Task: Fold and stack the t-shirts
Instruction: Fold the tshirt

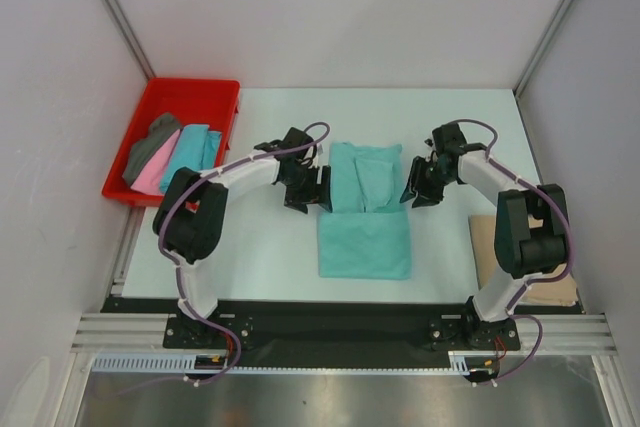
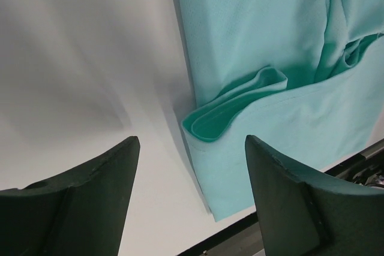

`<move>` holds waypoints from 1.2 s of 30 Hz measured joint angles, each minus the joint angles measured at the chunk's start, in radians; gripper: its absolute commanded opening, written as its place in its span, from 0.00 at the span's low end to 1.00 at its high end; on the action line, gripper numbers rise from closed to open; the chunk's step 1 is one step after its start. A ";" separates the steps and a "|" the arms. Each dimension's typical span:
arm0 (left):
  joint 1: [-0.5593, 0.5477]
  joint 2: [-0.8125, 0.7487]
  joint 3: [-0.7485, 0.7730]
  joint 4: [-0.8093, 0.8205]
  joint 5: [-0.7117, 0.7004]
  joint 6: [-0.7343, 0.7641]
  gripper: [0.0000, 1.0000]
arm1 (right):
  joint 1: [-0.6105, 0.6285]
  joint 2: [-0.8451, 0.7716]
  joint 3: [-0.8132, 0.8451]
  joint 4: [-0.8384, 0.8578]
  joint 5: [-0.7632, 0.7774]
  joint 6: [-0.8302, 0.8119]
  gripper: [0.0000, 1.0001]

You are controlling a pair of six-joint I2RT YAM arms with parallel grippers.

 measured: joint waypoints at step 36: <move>-0.059 0.075 0.047 0.001 0.072 -0.021 0.11 | 0.060 0.083 -0.004 -0.021 0.011 -0.064 0.00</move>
